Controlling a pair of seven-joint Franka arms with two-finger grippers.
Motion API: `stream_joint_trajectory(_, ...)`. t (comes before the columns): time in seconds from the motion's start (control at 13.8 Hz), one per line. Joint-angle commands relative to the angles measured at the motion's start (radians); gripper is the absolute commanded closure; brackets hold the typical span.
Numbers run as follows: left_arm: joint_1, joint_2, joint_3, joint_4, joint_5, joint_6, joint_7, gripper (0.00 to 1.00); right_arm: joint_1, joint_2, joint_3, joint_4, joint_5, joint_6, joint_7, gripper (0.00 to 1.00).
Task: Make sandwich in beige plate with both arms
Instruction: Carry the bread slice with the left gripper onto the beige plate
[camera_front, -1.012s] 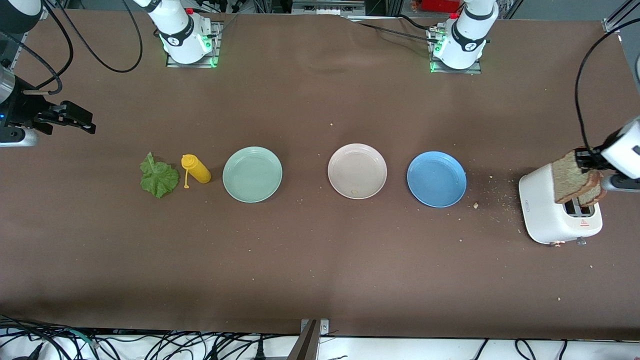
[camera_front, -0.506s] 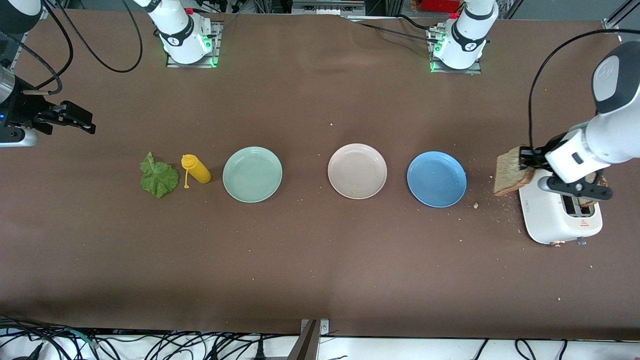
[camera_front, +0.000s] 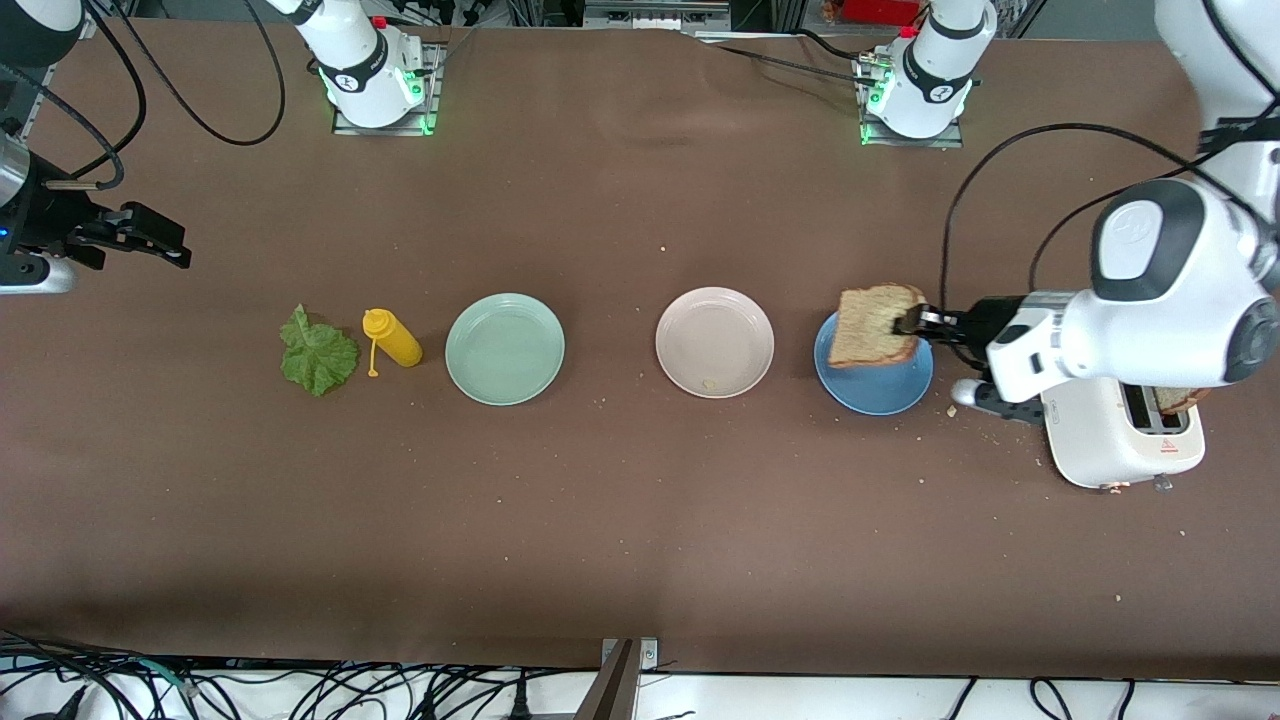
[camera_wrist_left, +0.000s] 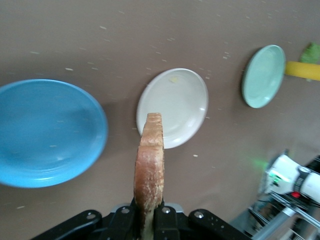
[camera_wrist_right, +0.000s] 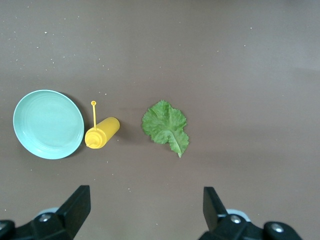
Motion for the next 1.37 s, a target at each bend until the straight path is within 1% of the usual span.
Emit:
stream_joint_trajectory(0.0, -0.009, 0.126, 0.003, 0.029, -0.149, -0.017, 0.028, 1.0, -0.006, 0.01, 0.0, 0.022, 0.016, -0.004, 0.009, 0.0)
stream_joint_trajectory(0.14, -0.027, 0.202, 0.003, 0.037, -0.229, 0.016, 0.065, 1.0, -0.006, 0.01, 0.0, 0.022, 0.016, -0.004, 0.011, 0.0)
stream_joint_trajectory(0.29, -0.056, 0.225, 0.004, 0.023, -0.259, 0.067, 0.106, 1.0, -0.006, 0.01, 0.0, 0.022, 0.016, -0.004, 0.011, 0.0)
stream_joint_trajectory(0.36, -0.062, 0.259, 0.003, 0.03, -0.289, 0.078, 0.121, 1.0, -0.006, 0.01, 0.0, 0.022, 0.014, -0.004, 0.009, 0.0)
stream_joint_trajectory(0.43, -0.074, 0.285, 0.004, 0.029, -0.361, 0.121, 0.129, 1.0, -0.006, 0.01, 0.0, 0.022, 0.014, -0.004, 0.011, 0.0)
stream_joint_trajectory(0.51, -0.099, 0.297, 0.004, 0.023, -0.38, 0.177, 0.163, 1.0, -0.006, 0.01, 0.0, 0.022, 0.016, -0.004, 0.009, 0.0)
stream_joint_trajectory(0.65, -0.137, 0.323, 0.006, -0.002, -0.389, 0.231, 0.229, 1.0, -0.006, 0.01, 0.0, 0.022, 0.016, -0.004, 0.009, 0.0)
stream_joint_trajectory(0.8, -0.157, 0.331, 0.009, -0.055, -0.377, 0.277, 0.256, 1.0, -0.006, 0.01, 0.0, 0.022, 0.016, -0.004, 0.009, 0.0)
stream_joint_trajectory(1.01, -0.154, 0.333, 0.01, -0.106, -0.378, 0.302, 0.348, 1.0, -0.006, 0.01, 0.0, 0.022, 0.016, -0.004, 0.009, 0.0)
stream_joint_trajectory(1.23, -0.157, 0.343, 0.01, -0.12, -0.378, 0.346, 0.355, 1.0, -0.006, 0.01, 0.0, 0.022, 0.016, -0.004, 0.011, 0.0)
stream_joint_trajectory(1.3, -0.157, 0.348, 0.012, -0.118, -0.377, 0.35, 0.355, 0.88, -0.004, 0.01, 0.0, 0.022, 0.016, -0.004, 0.011, 0.0)
